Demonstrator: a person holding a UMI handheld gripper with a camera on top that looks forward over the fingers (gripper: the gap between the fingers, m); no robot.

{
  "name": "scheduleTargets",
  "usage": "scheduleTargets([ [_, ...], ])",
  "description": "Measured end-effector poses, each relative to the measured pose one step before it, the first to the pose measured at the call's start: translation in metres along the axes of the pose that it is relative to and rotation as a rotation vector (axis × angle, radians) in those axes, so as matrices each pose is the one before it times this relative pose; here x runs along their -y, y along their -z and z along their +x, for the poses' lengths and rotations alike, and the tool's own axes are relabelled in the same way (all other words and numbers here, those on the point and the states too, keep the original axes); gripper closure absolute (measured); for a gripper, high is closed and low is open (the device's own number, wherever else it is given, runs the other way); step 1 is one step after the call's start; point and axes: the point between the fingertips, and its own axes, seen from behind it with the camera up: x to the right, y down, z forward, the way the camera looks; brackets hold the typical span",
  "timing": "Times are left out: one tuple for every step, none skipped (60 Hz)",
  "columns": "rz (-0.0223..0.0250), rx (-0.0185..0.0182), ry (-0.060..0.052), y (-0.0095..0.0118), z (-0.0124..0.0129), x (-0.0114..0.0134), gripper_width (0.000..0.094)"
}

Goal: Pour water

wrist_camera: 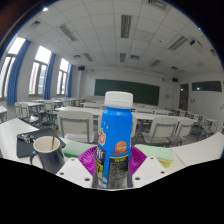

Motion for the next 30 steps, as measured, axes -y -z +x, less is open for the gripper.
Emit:
scheduleTargets([
  [-0.00986, 0.00121, 0.0027, 0.00156, -0.00027, -0.00252, 0.0549],
  [-0.01145, 0.00040, 0.0031, 0.00285, 0.00038, -0.00412, 0.0544],
  [-0.00310, 0.00051, 0.0070, 0.00457, 0.00063, -0.00211, 0.0544],
  [0.02840, 0.00092, 0.0059, 0.01308, 0.00147, 0.00195, 0.0543],
  [0.00016, -0.00063, 0.0032, -0.01709, 0.00068, -0.00680, 0.0542],
  [0.00552, 0.00065, 0.0011, 0.00464, 0.00048, 0.00084, 0.0542],
  [0.00367, 0.00312, -0.0017, -0.00231, -0.00117, 0.00072, 0.0543],
  [0.00189, -0.00010, -0.0005, 0.00290, 0.00105, 0.00040, 0.0543],
  [0.00466, -0.00168, -0.0038, -0.00225, 0.00042, 0.00106, 0.0543],
  [0.00301, -0.00009, -0.0082, 0.00146, 0.00033, 0.00035, 0.0543],
  [0.00923, -0.00145, -0.0033, 0.02694, 0.00930, 0.00684, 0.0536],
  [-0.00073, 0.00202, -0.0065, 0.00340, 0.00195, -0.00141, 0.0535],
  [0.00982, -0.00060, -0.0009, -0.02022, -0.00306, -0.00326, 0.0536],
  [-0.00158, 0.00095, -0.0003, 0.00052, 0.00063, -0.00049, 0.0525],
  [-0.00060, 0.00064, 0.0001, 0.00191, 0.00076, 0.00062, 0.0523],
  [-0.00420, -0.00089, 0.0009, -0.00038, -0.00060, -0.00081, 0.0504],
  [-0.00313, -0.00133, 0.0007, 0.00135, 0.00097, 0.00022, 0.0491],
  [-0.00510, -0.00033, 0.0025, 0.00051, 0.00050, -0.00004, 0.0468],
  [-0.00538, -0.00003, 0.0036, 0.00030, 0.00031, -0.00012, 0.0437],
  [-0.00173, 0.00286, 0.0047, 0.01820, 0.00862, 0.00654, 0.0413],
  [-0.00602, 0.00154, 0.0071, -0.01318, -0.00617, -0.00379, 0.0379],
  [-0.00870, 0.00365, 0.0093, -0.00016, 0.00014, -0.00156, 0.0356],
  [-0.00914, 0.00443, 0.0110, -0.00031, -0.00020, -0.00182, 0.0336],
  [-0.01062, 0.00346, 0.0107, 0.00051, 0.00059, -0.00204, 0.0310],
  [-0.00798, 0.00594, 0.0091, 0.00282, 0.00080, -0.00213, 0.0258],
  [-0.00443, 0.00947, 0.0080, 0.00200, -0.00015, -0.00136, 0.0193],
  [-0.00161, 0.00815, 0.0059, 0.00242, 0.00026, -0.00108, 0.0112],
  [-0.00103, 0.00429, 0.0000, 0.01327, 0.00583, 0.00139, 0.0069],
  [0.00160, 0.00310, -0.0038, 0.00279, -0.00372, -0.00151, 0.0097],
  [-0.00114, 0.00063, -0.0052, 0.00366, 0.00178, -0.00233, 0.0115],
])
